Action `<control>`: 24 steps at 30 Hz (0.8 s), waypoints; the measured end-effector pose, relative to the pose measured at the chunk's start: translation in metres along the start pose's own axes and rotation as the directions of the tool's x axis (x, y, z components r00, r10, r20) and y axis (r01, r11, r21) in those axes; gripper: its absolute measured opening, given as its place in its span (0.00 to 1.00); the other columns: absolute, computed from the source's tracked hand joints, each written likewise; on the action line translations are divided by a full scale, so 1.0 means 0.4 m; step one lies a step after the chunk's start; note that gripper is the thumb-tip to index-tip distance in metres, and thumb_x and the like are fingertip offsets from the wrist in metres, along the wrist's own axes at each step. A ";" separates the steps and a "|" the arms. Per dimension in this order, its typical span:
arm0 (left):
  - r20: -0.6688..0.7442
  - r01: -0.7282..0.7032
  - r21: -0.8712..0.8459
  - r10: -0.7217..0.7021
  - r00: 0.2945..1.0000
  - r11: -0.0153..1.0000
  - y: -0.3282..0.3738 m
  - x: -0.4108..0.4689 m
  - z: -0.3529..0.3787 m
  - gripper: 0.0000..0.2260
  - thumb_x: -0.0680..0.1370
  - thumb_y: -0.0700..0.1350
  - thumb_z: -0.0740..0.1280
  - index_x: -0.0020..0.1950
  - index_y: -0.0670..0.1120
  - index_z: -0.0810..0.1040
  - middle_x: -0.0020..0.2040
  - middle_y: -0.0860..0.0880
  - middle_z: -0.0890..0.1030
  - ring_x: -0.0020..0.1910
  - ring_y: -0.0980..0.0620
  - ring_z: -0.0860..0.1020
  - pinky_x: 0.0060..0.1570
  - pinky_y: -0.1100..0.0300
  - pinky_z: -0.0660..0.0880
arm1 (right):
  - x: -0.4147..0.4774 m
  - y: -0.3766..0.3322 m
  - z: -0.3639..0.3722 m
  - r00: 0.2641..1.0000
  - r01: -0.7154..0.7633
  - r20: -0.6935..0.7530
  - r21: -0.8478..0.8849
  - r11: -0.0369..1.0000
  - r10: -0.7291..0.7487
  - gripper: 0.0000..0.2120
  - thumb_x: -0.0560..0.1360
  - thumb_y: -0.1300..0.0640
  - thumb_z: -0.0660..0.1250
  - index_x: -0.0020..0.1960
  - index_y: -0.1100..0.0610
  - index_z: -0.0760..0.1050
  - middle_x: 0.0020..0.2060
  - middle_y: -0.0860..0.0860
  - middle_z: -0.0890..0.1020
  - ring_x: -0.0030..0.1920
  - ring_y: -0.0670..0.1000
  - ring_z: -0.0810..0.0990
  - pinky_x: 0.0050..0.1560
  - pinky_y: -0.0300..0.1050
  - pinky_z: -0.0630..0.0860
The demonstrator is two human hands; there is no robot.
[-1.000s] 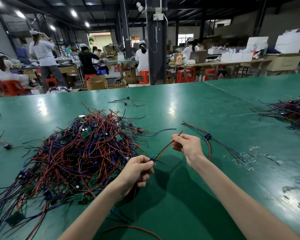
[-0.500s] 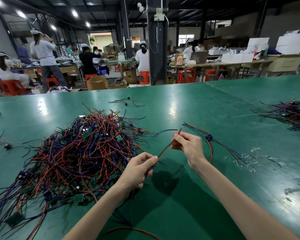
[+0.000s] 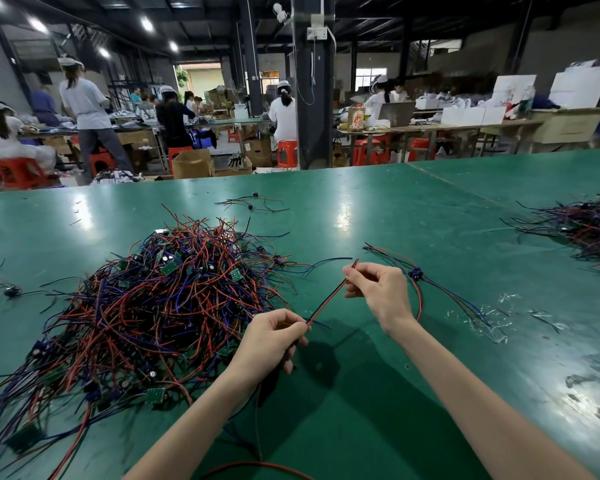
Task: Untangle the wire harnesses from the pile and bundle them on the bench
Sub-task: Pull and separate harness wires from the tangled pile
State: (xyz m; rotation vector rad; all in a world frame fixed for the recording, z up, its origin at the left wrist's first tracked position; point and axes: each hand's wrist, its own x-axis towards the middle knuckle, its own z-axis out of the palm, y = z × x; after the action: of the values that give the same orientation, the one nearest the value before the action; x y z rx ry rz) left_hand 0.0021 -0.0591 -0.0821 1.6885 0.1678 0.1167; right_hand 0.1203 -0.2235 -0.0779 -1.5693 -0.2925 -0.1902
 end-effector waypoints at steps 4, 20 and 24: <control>0.009 -0.006 0.033 0.006 1.000 0.999 -0.002 0.000 -0.001 0.05 0.76 0.37 0.68 0.40 0.40 0.80 0.29 0.48 0.77 0.23 0.54 0.66 0.18 0.64 0.66 | 0.000 -0.004 0.005 0.999 -0.017 0.051 0.019 1.000 0.016 0.10 0.75 0.63 0.68 0.36 0.57 0.81 0.27 0.51 0.80 0.29 0.50 0.80 0.37 0.45 0.82; -0.002 -0.055 0.019 0.055 0.999 0.998 -0.001 0.002 0.012 0.09 0.76 0.35 0.67 0.36 0.42 0.77 0.28 0.47 0.75 0.24 0.52 0.72 0.23 0.60 0.74 | 0.000 0.009 0.005 0.983 0.164 -0.059 -0.139 0.977 -0.174 0.04 0.70 0.67 0.72 0.46 0.66 0.82 0.32 0.51 0.82 0.30 0.47 0.80 0.37 0.35 0.78; 0.013 -0.066 0.084 0.065 0.998 0.994 -0.009 -0.001 0.011 0.08 0.76 0.37 0.67 0.37 0.42 0.78 0.28 0.47 0.76 0.23 0.53 0.72 0.23 0.60 0.73 | -0.011 0.010 0.013 0.896 0.406 -0.003 -0.406 0.819 -0.445 0.03 0.71 0.66 0.72 0.44 0.64 0.83 0.34 0.53 0.82 0.32 0.49 0.79 0.40 0.37 0.76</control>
State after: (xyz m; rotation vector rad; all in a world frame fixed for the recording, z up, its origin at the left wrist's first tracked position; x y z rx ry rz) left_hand 0.0022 -0.0629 -0.0862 1.7793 0.1109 0.1516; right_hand 0.1171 -0.2188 -0.0834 -1.8711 -0.5560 -0.7158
